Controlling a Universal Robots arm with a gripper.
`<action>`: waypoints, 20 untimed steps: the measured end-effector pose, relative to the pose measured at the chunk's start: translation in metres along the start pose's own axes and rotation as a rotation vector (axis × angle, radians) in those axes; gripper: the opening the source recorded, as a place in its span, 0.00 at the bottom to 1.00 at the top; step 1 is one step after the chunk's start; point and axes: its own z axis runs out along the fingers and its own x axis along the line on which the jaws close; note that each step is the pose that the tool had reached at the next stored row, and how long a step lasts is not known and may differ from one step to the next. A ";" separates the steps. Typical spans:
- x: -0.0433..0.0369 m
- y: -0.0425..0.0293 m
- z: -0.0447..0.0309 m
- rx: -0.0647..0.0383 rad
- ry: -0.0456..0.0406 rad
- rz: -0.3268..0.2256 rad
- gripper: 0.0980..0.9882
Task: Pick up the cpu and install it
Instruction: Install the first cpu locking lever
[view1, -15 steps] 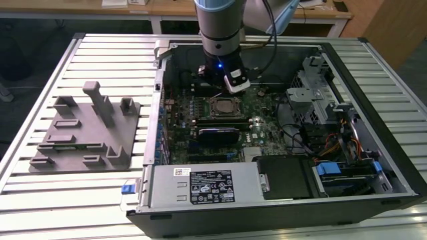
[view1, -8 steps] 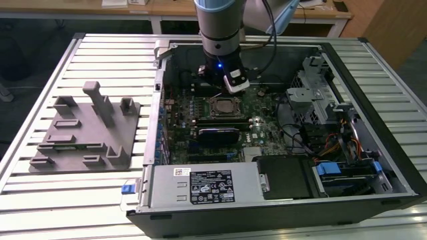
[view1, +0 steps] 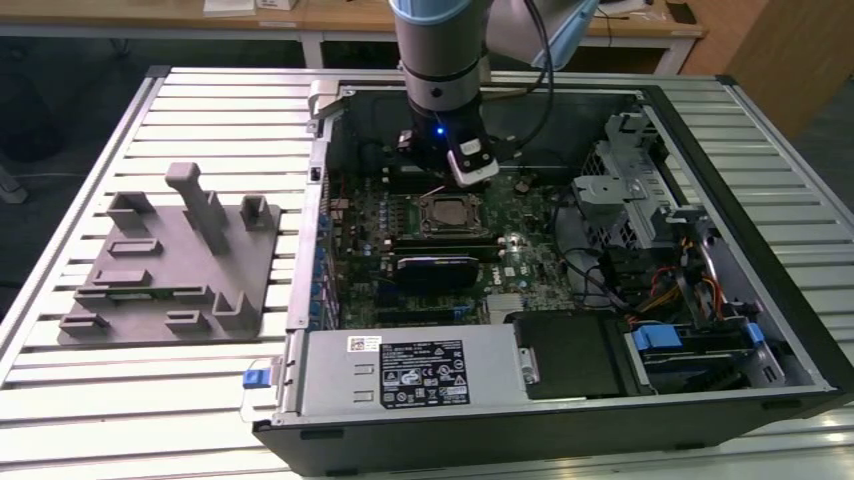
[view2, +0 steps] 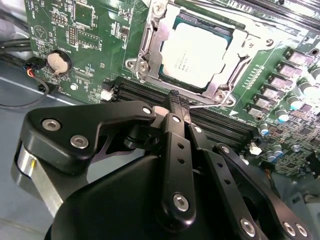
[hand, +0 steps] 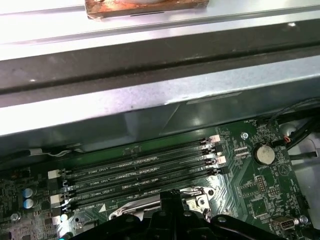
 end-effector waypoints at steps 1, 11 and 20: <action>0.0001 -0.0001 0.0004 0.000 -0.0028 0.001 0.01; 0.0003 -0.0006 0.0029 -0.013 -0.0547 -0.004 0.01; 0.0008 -0.0016 0.0067 -0.006 -0.0675 0.041 0.01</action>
